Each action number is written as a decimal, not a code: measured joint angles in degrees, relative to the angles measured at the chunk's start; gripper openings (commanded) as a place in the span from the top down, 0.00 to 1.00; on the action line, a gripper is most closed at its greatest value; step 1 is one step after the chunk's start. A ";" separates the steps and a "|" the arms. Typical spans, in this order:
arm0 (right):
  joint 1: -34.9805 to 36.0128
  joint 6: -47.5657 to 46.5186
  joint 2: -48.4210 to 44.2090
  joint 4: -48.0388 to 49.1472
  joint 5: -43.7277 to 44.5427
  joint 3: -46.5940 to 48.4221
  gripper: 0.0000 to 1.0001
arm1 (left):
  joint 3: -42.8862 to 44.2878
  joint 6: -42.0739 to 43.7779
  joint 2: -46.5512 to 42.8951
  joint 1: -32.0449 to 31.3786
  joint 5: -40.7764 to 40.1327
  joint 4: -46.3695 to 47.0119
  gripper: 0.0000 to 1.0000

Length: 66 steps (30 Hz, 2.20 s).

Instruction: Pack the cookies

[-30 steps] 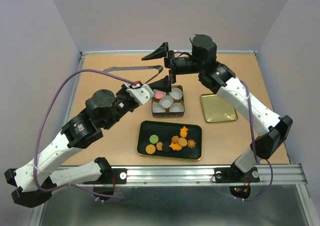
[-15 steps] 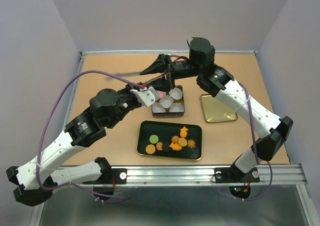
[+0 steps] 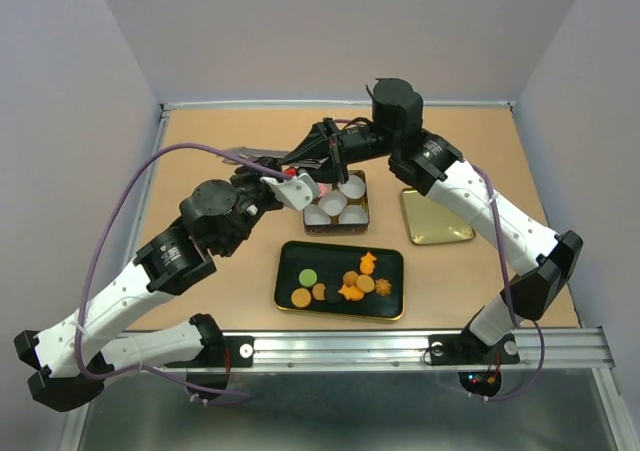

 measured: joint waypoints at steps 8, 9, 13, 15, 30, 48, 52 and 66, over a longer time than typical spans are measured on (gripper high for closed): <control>0.96 -2.14 0.00 4.15 4.13 -0.04 1.00 | -0.94 -3.98 -0.57 -0.79 -0.31 0.61 0.01; 0.96 -2.34 0.15 4.31 4.59 0.22 0.99 | -0.94 -4.72 -0.74 -0.83 -0.26 0.46 0.02; 0.96 -2.40 2.23 3.76 4.15 2.99 1.00 | -0.63 -9.31 -2.05 -0.57 -0.81 -0.50 0.01; 0.61 -2.75 3.15 3.28 4.31 4.11 1.00 | 0.74 -11.96 -2.54 -0.33 -1.46 -2.23 0.01; -11.26 -12.35 -4.46 3.26 14.21 -1.68 1.00 | 15.54 -46.25 -3.91 -0.33 -5.62 -16.06 0.01; -11.54 -28.24 -13.42 3.67 17.88 -7.96 0.99 | 26.36 -88.63 21.03 22.40 38.62 -9.35 0.02; -11.02 -29.77 -13.70 3.58 17.42 -7.96 1.00 | 16.39 -98.92 15.37 26.34 46.03 4.11 0.02; -10.99 -32.06 -15.19 3.26 15.56 -9.88 0.99 | 9.20 -112.08 14.82 33.77 55.04 25.83 0.04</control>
